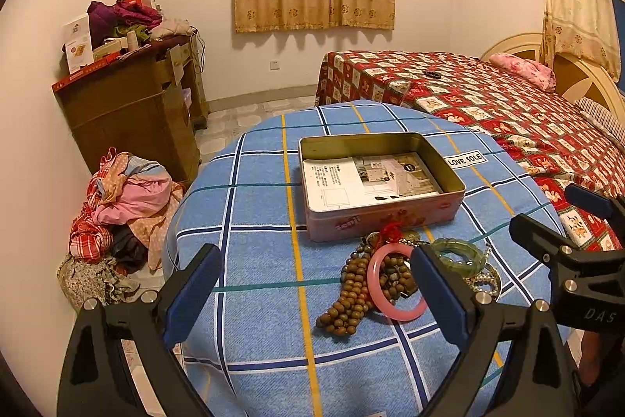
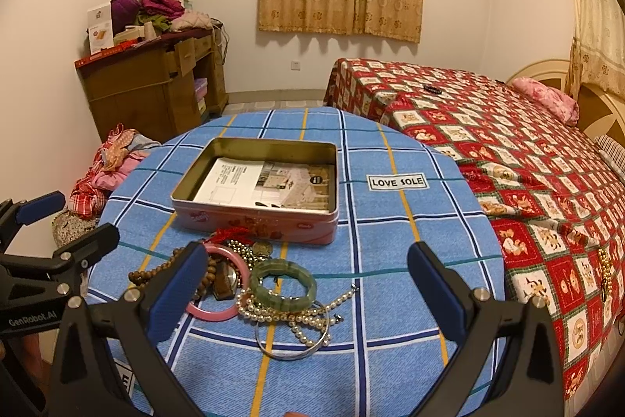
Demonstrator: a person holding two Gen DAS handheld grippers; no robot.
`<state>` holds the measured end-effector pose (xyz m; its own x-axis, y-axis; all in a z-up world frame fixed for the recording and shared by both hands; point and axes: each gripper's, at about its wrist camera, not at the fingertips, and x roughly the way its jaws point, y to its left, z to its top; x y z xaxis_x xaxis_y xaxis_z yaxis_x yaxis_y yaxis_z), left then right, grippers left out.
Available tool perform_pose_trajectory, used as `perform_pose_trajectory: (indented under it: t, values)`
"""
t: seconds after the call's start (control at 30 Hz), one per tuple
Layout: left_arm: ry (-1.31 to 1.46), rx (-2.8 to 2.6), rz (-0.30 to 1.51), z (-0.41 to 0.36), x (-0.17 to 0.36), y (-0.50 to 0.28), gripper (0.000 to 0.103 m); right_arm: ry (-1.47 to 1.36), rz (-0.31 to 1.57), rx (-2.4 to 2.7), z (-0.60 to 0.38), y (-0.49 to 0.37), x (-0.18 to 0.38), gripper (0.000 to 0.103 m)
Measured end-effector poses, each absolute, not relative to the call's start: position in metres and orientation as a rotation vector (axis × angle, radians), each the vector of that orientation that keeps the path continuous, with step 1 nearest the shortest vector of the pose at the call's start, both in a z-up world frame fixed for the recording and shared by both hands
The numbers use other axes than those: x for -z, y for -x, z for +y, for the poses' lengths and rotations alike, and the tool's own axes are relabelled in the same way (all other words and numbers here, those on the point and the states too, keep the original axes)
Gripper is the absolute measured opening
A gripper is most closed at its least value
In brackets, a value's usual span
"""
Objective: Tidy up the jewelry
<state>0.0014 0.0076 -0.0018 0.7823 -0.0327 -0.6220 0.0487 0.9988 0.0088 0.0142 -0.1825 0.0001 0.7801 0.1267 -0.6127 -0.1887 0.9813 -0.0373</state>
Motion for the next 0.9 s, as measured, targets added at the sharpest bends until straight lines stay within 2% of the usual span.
perform_pose_trajectory:
  t: [0.9]
  values:
    - [-0.02,0.038,0.675,0.013,0.0061,-0.0036,0.097,0.1,0.656,-0.171,-0.1798,-0.0139,0.0007,0.103]
